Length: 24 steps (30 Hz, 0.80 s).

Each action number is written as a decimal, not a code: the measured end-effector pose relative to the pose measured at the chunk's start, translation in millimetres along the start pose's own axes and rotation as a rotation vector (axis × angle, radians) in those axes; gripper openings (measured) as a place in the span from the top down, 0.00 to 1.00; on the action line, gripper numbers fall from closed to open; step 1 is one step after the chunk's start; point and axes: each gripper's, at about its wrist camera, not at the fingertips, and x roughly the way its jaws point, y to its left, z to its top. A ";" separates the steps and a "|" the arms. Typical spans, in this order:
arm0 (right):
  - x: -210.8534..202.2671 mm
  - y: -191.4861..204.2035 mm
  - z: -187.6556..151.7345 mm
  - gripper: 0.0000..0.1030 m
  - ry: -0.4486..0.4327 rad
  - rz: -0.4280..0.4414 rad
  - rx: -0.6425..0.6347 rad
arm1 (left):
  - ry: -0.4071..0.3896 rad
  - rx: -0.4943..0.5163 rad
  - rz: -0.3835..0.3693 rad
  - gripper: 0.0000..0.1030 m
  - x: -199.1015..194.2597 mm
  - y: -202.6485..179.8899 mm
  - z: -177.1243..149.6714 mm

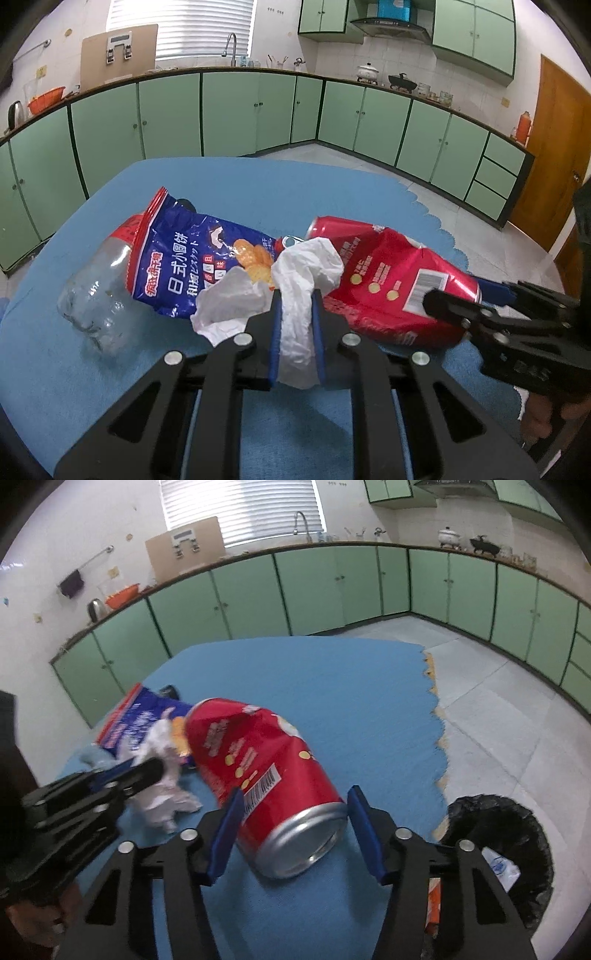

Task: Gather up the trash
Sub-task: 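Grasp white tissue with left gripper while right grasps red can, then carry tissue and red can over black bin and open both grippers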

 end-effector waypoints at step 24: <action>12.8 22.2 1.8 0.62 0.117 0.228 -0.011 | 0.021 -0.031 0.000 0.87 3.2 11.7 -4.2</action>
